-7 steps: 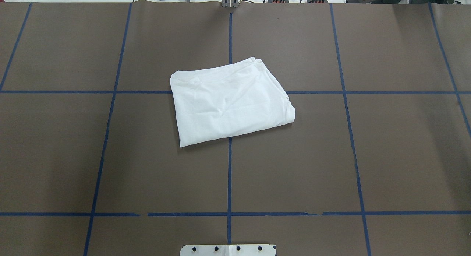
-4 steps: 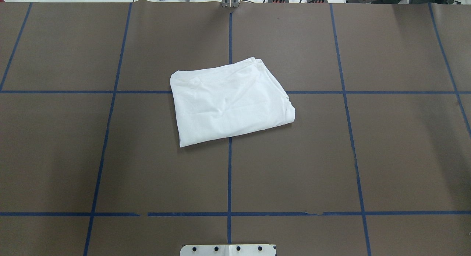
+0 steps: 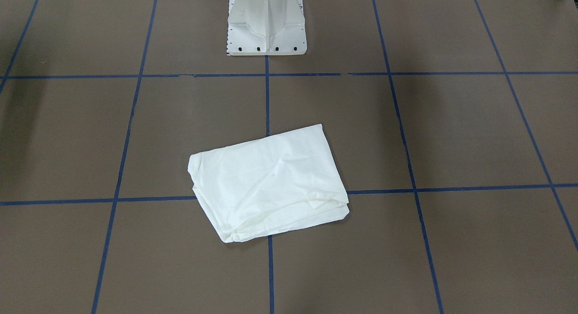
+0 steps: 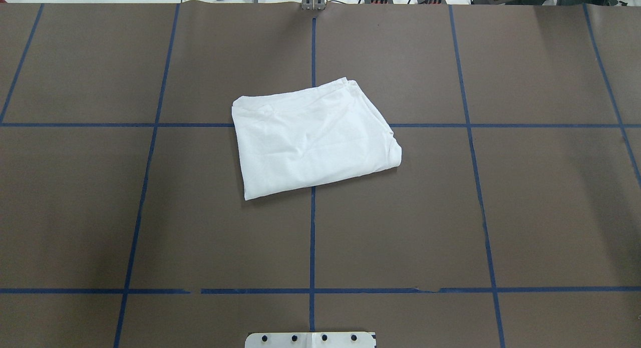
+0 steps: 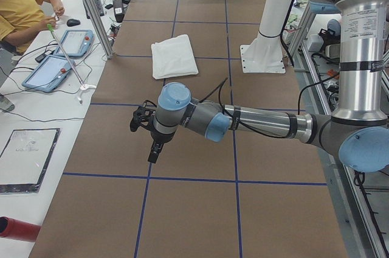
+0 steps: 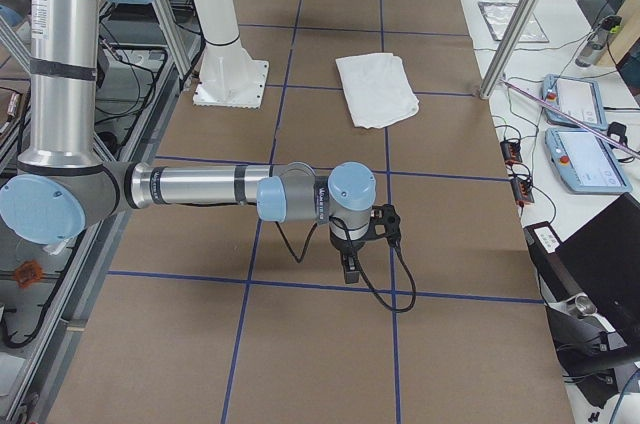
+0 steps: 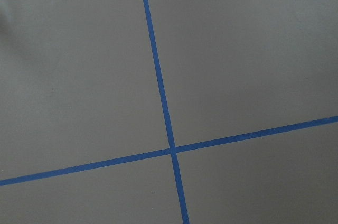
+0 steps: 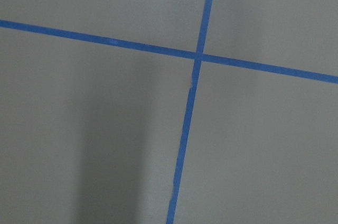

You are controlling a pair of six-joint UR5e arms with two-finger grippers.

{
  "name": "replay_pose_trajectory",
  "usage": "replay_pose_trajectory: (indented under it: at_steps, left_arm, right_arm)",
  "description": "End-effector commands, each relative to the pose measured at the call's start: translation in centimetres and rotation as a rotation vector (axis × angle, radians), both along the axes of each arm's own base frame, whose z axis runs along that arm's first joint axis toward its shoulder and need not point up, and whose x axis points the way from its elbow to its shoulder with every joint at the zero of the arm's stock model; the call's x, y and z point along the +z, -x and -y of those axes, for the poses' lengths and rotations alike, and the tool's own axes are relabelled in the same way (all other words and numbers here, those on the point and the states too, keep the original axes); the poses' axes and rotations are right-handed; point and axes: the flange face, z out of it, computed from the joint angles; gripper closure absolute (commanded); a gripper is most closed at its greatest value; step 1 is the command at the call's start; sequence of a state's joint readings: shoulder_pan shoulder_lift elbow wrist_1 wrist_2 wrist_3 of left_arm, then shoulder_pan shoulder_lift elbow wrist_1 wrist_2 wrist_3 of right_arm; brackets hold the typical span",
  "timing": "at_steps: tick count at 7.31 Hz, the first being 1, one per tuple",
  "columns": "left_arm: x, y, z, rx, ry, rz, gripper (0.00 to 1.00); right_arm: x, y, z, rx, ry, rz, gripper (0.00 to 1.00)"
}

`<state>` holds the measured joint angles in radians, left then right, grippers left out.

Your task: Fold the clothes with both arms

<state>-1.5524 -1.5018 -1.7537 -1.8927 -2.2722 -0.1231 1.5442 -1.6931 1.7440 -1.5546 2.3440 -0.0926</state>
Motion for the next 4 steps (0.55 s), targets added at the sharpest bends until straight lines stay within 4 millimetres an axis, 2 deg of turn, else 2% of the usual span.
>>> replay_pose_trajectory:
  at_steps: [1, 2, 4]
  left_arm:
    - [0.4, 0.0, 0.4, 0.004, 0.004, -0.005, 0.00]
    - [1.9, -0.2, 0.6, 0.009, 0.014, -0.005, 0.00]
    - [2.5, -0.1, 0.3, 0.007, -0.040, -0.004, 0.00]
  right_arm:
    - [-0.3, -0.6, -0.5, 0.013, -0.007, 0.005, 0.00]
    - [-0.4, -0.6, -0.4, 0.014, -0.010, 0.002, 0.00]
    - [-0.5, -0.9, -0.7, 0.015, -0.016, 0.015, 0.00]
